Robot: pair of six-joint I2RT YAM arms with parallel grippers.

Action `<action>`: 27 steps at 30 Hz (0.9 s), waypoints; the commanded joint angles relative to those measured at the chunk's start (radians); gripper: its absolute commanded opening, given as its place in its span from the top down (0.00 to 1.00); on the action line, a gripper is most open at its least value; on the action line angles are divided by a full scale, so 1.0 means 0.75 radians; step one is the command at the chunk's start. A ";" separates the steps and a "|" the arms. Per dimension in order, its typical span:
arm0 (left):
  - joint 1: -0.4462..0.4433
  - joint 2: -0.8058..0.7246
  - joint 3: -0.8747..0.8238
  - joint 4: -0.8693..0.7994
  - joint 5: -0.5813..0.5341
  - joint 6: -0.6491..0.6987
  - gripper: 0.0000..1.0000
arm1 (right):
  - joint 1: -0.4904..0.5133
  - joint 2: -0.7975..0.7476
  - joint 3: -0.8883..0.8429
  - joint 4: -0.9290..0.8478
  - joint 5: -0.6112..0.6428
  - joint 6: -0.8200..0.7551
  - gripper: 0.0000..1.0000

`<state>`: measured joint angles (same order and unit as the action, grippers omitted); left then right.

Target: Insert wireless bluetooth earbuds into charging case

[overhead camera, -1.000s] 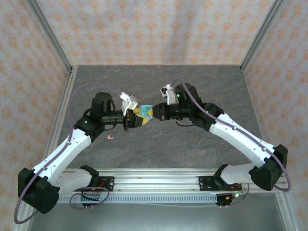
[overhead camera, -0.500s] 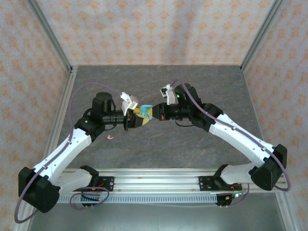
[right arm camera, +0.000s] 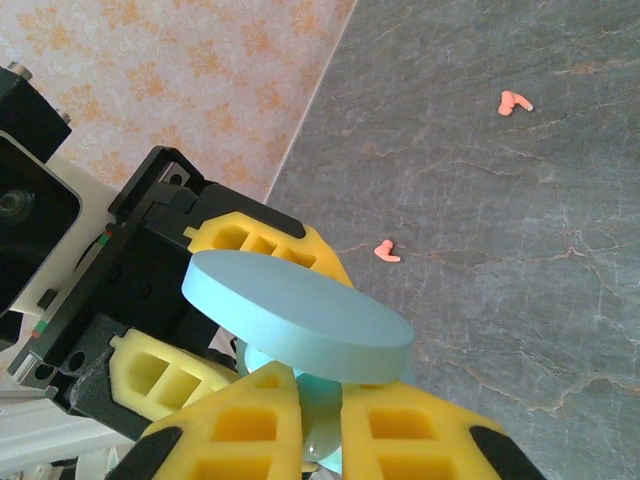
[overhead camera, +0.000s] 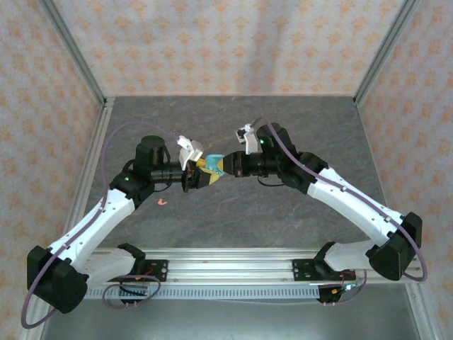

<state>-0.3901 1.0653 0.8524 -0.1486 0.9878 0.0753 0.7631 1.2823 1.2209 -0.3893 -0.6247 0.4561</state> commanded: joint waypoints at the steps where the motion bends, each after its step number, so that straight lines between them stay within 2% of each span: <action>1: 0.007 -0.007 0.061 0.038 0.023 -0.011 0.95 | 0.007 0.002 0.006 -0.027 0.035 -0.029 0.85; 10: 0.008 -0.005 0.064 0.036 0.025 -0.010 0.95 | 0.007 0.010 0.025 -0.041 0.044 -0.041 0.78; 27: 0.008 -0.013 0.060 0.014 0.021 -0.001 0.95 | 0.007 0.014 0.039 -0.045 0.046 -0.038 0.75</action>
<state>-0.3901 1.0653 0.8524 -0.1493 0.9874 0.0757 0.7635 1.2877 1.2232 -0.4038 -0.6170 0.4446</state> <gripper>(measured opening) 0.323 0.252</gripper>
